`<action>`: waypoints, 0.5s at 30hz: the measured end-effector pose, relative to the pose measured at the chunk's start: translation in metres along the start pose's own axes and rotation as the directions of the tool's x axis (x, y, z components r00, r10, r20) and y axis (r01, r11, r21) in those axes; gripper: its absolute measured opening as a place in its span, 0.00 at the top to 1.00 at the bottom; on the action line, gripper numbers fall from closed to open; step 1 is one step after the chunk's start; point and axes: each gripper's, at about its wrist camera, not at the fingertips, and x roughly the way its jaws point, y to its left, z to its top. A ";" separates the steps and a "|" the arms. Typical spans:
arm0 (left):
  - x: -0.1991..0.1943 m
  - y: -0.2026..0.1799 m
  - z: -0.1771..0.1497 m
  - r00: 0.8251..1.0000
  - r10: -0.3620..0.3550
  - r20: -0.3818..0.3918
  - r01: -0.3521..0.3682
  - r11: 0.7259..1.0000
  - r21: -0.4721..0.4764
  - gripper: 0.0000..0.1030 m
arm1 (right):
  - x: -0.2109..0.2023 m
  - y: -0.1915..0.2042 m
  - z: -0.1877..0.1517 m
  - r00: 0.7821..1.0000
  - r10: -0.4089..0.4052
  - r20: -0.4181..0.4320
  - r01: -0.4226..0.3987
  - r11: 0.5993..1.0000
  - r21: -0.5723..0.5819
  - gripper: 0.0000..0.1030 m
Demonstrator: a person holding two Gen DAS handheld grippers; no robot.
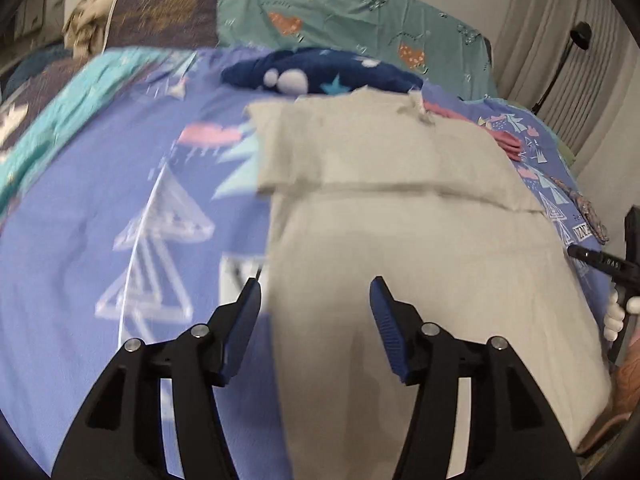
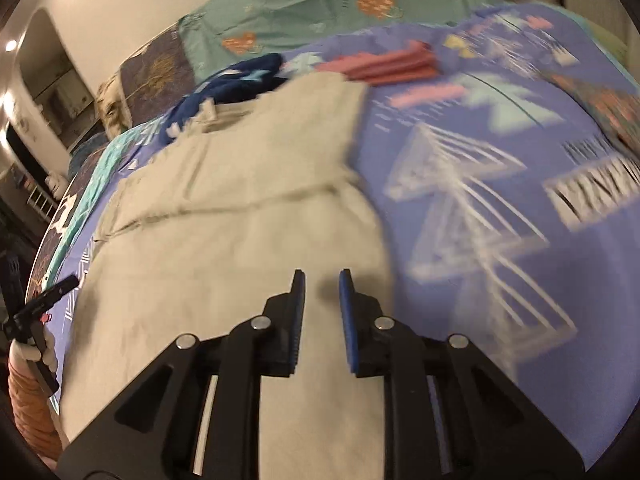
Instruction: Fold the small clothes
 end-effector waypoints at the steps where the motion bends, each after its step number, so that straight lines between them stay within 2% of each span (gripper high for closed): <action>1: -0.002 0.005 -0.008 1.000 -0.015 -0.019 0.015 1.000 -0.025 0.45 | -0.006 -0.012 -0.011 1.000 -0.010 -0.010 0.010 1.000 0.027 0.81; 3: -0.010 0.009 -0.025 0.998 -0.055 -0.027 0.054 0.997 -0.053 0.44 | -0.015 -0.028 -0.029 1.000 -0.002 -0.026 0.004 0.998 0.069 0.81; 7: -0.023 -0.001 -0.045 0.986 -0.158 -0.047 0.155 0.987 -0.050 0.44 | -0.038 -0.039 -0.058 0.998 0.066 -0.015 -0.064 0.993 0.101 0.79; 9: -0.026 -0.010 -0.058 0.982 -0.178 -0.069 0.176 0.984 -0.033 0.44 | -0.045 -0.037 -0.069 0.996 0.085 -0.014 -0.083 0.993 0.084 0.78; 11: -0.031 -0.016 -0.072 0.983 -0.174 -0.058 0.174 0.985 -0.009 0.44 | -0.051 -0.036 -0.080 0.995 0.103 -0.015 -0.102 0.992 0.075 0.78; 15: -0.046 -0.011 -0.095 0.975 -0.219 -0.042 0.217 0.975 -0.046 0.44 | -0.070 -0.042 -0.105 0.985 0.171 -0.018 -0.168 0.980 0.105 0.78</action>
